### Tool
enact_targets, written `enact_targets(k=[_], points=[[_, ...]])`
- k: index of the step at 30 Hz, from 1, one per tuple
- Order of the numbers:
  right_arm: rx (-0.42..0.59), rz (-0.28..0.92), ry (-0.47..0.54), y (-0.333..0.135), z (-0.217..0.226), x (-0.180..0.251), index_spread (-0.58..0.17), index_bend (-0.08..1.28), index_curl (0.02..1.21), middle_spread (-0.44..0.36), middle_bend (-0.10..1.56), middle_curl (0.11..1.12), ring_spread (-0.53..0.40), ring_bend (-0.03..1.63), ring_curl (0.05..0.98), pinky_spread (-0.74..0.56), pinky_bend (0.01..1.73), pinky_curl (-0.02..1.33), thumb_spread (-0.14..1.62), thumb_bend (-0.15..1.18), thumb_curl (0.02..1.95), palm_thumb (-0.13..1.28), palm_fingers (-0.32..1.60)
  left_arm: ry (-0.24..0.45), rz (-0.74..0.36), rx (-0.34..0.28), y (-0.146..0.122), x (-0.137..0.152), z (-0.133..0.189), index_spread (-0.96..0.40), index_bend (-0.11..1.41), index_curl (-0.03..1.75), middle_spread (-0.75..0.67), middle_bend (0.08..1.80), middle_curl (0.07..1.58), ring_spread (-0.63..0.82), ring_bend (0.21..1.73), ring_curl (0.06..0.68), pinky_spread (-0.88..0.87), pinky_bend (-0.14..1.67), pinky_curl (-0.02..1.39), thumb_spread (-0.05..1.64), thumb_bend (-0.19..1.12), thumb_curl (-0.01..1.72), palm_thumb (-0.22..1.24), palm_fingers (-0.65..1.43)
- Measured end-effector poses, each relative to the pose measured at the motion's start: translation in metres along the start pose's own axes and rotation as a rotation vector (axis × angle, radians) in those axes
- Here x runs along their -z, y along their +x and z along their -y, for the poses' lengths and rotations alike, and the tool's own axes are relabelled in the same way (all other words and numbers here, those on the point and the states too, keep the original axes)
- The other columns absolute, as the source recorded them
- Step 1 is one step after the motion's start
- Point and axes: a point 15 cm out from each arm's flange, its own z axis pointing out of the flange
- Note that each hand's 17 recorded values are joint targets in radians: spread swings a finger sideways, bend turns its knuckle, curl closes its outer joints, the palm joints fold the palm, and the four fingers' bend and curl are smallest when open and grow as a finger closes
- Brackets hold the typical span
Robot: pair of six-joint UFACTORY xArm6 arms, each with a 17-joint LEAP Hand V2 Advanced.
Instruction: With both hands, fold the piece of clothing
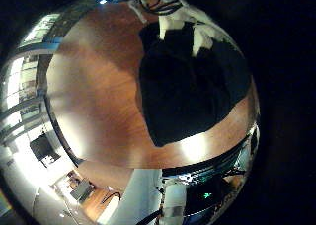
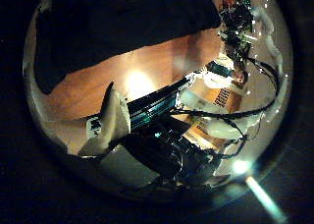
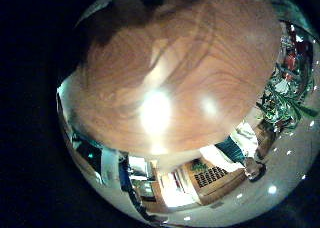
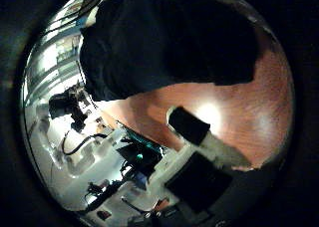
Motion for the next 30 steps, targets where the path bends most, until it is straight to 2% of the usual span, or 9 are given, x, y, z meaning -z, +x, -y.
enact_targets(k=[1, 3, 5, 8, 13, 16, 21, 25, 30], points=[[0.007, -0.001, -0.007, -0.001, -0.002, -0.003, -0.337, 0.19, 0.40, -0.145, 0.63, 0.45, -0.205, 1.02, 0.351, -0.08, 0.75, 0.40, 1.09, 0.01, 0.37, 0.67, 0.90, -0.001, 0.005, -0.010, 0.005, 0.000, 0.000, -0.04, 0.18, 0.43, 0.28, 0.17, 0.31, 0.35, 0.66, 0.256, 0.41, 0.35, 0.43, 1.27, -0.01, 0.43, 0.54, 0.05], [0.016, 0.001, -0.022, -0.003, -0.007, -0.009, -0.369, 0.25, 0.44, -0.165, 0.71, 0.49, -0.218, 1.07, 0.380, -0.21, 0.83, 0.43, 1.09, 0.02, 0.39, 0.72, 1.14, 0.005, 0.011, -0.020, 0.010, 0.003, 0.001, -0.04, 0.18, 0.42, 0.28, 0.17, 0.30, 0.36, 0.66, 0.254, 0.41, 0.35, 0.42, 1.27, -0.01, 0.43, 0.54, 0.05], [0.024, -0.002, -0.014, -0.004, -0.009, -0.012, -0.384, 0.36, 0.51, -0.171, 0.78, 0.54, -0.214, 1.10, 0.423, -0.24, 0.89, 0.48, 1.10, 0.02, 0.40, 0.75, 1.22, 0.012, 0.014, -0.023, 0.014, 0.005, 0.002, -0.04, 0.18, 0.42, 0.28, 0.17, 0.30, 0.36, 0.66, 0.253, 0.41, 0.35, 0.42, 1.28, -0.01, 0.43, 0.54, 0.05], [0.030, -0.014, 0.022, -0.003, -0.013, -0.019, -0.402, 0.63, 0.65, -0.167, 0.96, 0.63, -0.212, 1.19, 0.485, -0.24, 1.04, 0.57, 1.12, 0.04, 0.42, 0.86, 1.31, 0.015, 0.017, -0.032, 0.019, 0.007, 0.003, -0.04, 0.18, 0.41, 0.28, 0.17, 0.30, 0.35, 0.65, 0.251, 0.42, 0.35, 0.41, 1.28, -0.01, 0.43, 0.53, 0.06], [0.019, -0.052, 0.128, 0.016, -0.026, -0.026, -0.375, 0.86, 0.78, -0.152, 1.16, 0.71, -0.210, 1.30, 0.553, -0.23, 1.19, 0.67, 1.14, 0.08, 0.47, 0.99, 1.22, 0.004, 0.023, -0.039, 0.026, 0.003, 0.003, -0.04, 0.19, 0.41, 0.28, 0.17, 0.29, 0.35, 0.65, 0.248, 0.42, 0.35, 0.40, 1.28, -0.01, 0.43, 0.53, 0.07], [-0.009, -0.048, 0.139, 0.036, -0.041, -0.025, -0.356, 0.94, 0.83, -0.144, 1.23, 0.74, -0.209, 1.35, 0.586, -0.22, 1.23, 0.73, 1.15, 0.08, 0.50, 1.02, 1.16, 0.001, 0.028, -0.052, 0.032, 0.002, 0.002, -0.04, 0.19, 0.41, 0.28, 0.17, 0.29, 0.35, 0.64, 0.247, 0.42, 0.35, 0.39, 1.28, -0.01, 0.43, 0.53, 0.07], [-0.092, -0.003, 0.142, 0.077, -0.077, -0.029, -0.330, 1.01, 0.87, -0.134, 1.29, 0.77, -0.205, 1.40, 0.625, -0.21, 1.27, 0.80, 1.15, 0.06, 0.55, 1.04, 1.11, 0.009, 0.047, -0.095, 0.045, 0.002, 0.006, -0.03, 0.19, 0.40, 0.27, 0.17, 0.28, 0.34, 0.65, 0.245, 0.41, 0.35, 0.38, 1.28, -0.01, 0.43, 0.53, 0.09], [-0.137, 0.042, 0.122, 0.095, -0.105, -0.035, -0.312, 1.03, 0.89, -0.128, 1.31, 0.77, -0.203, 1.41, 0.646, -0.20, 1.27, 0.84, 1.15, 0.05, 0.58, 1.05, 1.09, 0.007, 0.047, -0.105, 0.051, -0.005, 0.010, -0.03, 0.19, 0.40, 0.27, 0.17, 0.28, 0.34, 0.64, 0.244, 0.41, 0.35, 0.38, 1.29, -0.01, 0.43, 0.54, 0.10], [-0.171, 0.039, 0.160, 0.108, -0.123, -0.011, -0.295, 1.05, 0.90, -0.123, 1.33, 0.78, -0.201, 1.42, 0.663, -0.19, 1.25, 0.89, 1.15, 0.03, 0.61, 1.05, 1.08, 0.025, 0.046, -0.112, 0.056, -0.025, 0.025, -0.03, 0.19, 0.40, 0.26, 0.17, 0.28, 0.33, 0.64, 0.241, 0.40, 0.35, 0.37, 1.29, -0.01, 0.42, 0.54, 0.10]])
